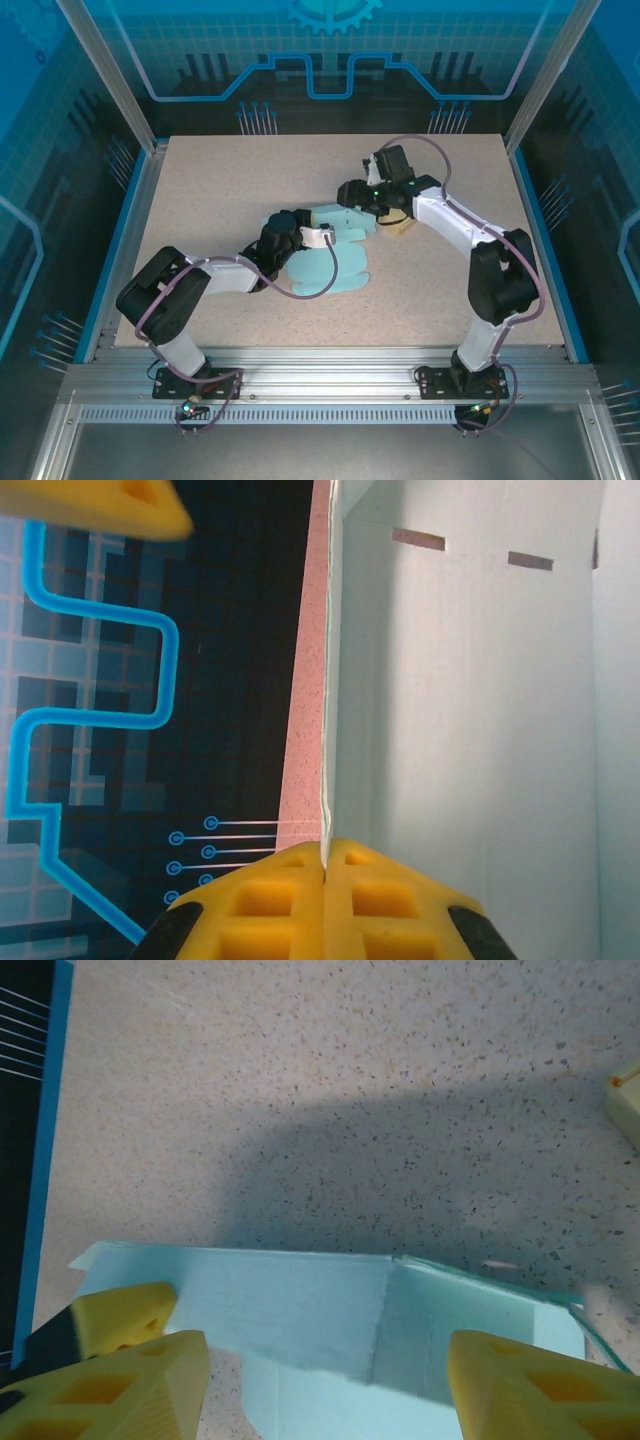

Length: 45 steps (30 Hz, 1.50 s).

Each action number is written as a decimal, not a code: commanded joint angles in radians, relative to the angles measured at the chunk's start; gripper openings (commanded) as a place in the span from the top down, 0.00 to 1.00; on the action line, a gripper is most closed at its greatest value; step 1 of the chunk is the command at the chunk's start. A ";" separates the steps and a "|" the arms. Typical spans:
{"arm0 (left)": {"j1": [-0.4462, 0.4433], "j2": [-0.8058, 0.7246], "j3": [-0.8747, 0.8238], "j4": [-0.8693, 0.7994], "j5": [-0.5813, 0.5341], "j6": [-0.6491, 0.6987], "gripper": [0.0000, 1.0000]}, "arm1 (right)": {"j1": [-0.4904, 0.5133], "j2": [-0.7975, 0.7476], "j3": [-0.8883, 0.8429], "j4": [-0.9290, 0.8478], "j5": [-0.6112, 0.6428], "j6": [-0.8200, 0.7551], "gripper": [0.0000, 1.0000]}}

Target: Fold the paper box

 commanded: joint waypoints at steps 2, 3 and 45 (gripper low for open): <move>-0.008 0.020 -0.005 0.041 -0.013 0.010 1.00 | 0.025 0.048 0.045 -0.018 -0.039 0.036 0.36; -0.010 0.021 -0.005 0.041 -0.014 0.011 1.00 | 0.032 0.056 0.047 -0.017 -0.040 0.039 0.36; 0.066 -0.200 -0.002 -0.264 0.283 -0.213 1.00 | 0.052 -0.403 -0.517 0.126 0.089 -0.022 0.66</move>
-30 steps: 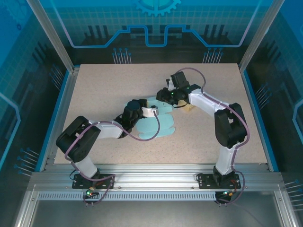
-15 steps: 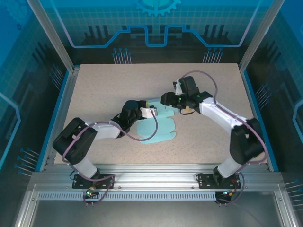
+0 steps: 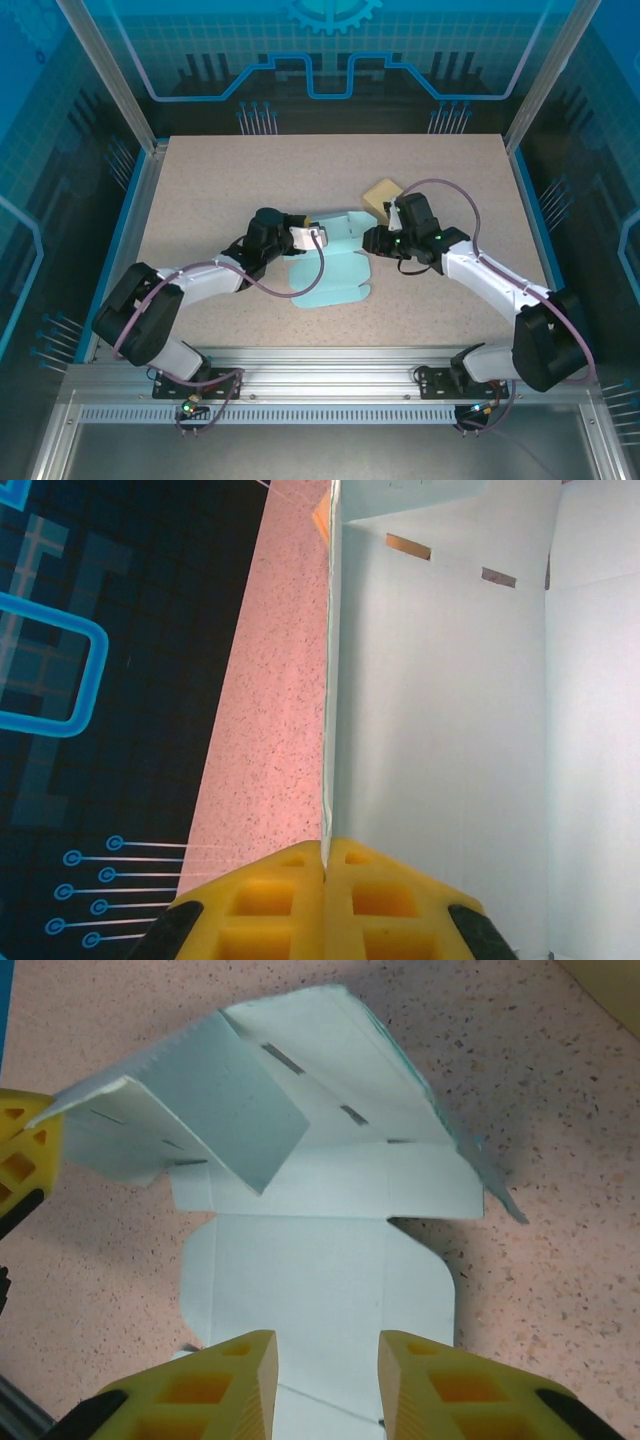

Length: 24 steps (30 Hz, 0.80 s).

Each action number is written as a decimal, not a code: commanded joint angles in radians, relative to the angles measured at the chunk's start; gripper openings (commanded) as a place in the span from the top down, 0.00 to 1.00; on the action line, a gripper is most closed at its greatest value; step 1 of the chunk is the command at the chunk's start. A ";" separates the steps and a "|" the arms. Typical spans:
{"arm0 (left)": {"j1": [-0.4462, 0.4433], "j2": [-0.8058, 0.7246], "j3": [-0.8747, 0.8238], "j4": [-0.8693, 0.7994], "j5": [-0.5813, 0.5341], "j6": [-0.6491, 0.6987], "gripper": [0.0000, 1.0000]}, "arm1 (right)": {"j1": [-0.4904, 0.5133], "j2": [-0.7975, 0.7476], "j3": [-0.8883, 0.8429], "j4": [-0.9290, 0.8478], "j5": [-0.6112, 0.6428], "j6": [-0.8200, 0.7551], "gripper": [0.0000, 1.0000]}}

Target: Fold the paper box

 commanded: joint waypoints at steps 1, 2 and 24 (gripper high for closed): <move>0.005 -0.041 0.006 -0.002 0.052 -0.029 1.00 | 0.012 0.047 -0.004 0.039 0.012 -0.030 0.64; 0.003 -0.048 0.001 -0.001 0.059 -0.029 1.00 | 0.011 0.064 0.002 0.038 0.021 -0.037 0.64; -0.004 -0.063 -0.023 0.016 0.063 -0.023 1.00 | -0.048 0.285 0.115 0.039 0.068 -0.095 0.43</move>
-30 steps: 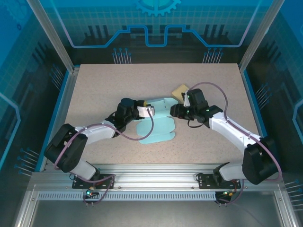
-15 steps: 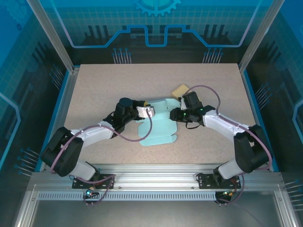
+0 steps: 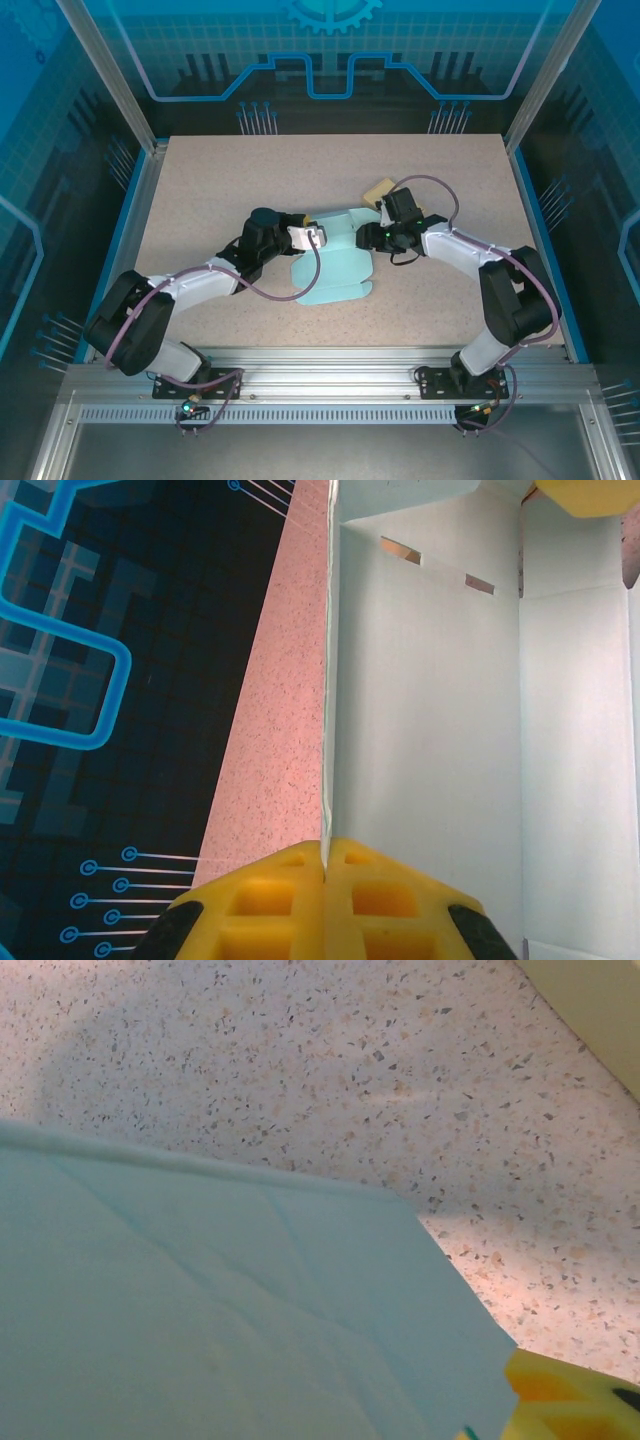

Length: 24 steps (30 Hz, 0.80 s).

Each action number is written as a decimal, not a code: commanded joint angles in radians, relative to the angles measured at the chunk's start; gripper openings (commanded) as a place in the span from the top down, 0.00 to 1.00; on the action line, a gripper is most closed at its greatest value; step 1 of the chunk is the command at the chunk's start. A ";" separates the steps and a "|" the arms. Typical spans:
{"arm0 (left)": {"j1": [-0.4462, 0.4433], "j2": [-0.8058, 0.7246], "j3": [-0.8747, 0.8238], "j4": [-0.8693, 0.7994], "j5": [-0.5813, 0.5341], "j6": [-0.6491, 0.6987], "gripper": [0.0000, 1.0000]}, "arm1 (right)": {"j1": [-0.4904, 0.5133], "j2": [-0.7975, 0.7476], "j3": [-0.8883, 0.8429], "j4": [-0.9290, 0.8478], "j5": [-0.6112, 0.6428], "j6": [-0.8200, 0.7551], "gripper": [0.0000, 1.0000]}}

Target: Fold the paper box

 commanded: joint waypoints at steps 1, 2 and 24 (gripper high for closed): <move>-0.003 -0.008 -0.010 0.021 0.036 -0.019 1.00 | -0.014 0.026 0.023 0.015 0.015 -0.015 0.43; -0.003 -0.007 -0.010 0.023 0.038 -0.022 1.00 | -0.015 0.035 0.025 0.020 0.015 -0.016 0.43; -0.026 0.080 0.041 0.013 -0.064 0.039 1.00 | -0.009 0.063 0.021 0.207 -0.140 0.041 0.68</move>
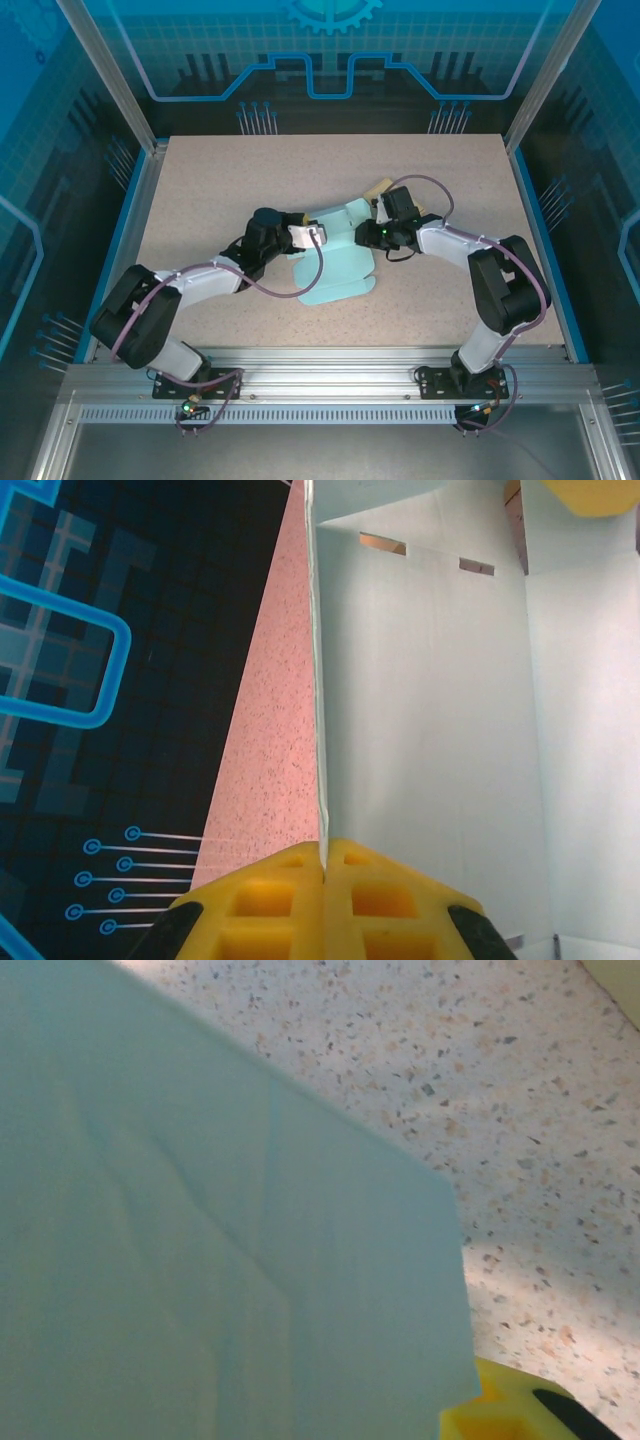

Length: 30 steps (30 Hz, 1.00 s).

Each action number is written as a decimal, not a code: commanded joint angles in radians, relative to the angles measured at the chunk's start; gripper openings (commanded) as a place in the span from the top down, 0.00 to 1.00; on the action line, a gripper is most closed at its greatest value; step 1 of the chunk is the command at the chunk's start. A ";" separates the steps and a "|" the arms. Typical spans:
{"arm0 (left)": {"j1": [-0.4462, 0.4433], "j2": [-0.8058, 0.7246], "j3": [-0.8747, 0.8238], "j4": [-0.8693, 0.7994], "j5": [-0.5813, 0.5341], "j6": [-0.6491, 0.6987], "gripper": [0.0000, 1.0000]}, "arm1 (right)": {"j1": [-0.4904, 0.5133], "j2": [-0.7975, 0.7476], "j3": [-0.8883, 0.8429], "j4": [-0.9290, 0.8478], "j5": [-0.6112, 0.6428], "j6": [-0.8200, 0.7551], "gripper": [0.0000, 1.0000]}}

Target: Fold the paper box

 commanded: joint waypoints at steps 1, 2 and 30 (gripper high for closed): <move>-0.028 0.035 0.034 -0.014 -0.006 0.036 1.00 | 0.009 -0.017 0.008 0.095 -0.045 0.024 0.68; -0.033 0.041 0.038 -0.014 -0.007 0.039 1.00 | 0.012 -0.014 0.006 0.106 -0.043 0.030 0.68; -0.069 0.230 0.026 0.290 -0.124 0.315 1.00 | 0.019 -0.193 -0.097 0.006 0.038 -0.052 0.42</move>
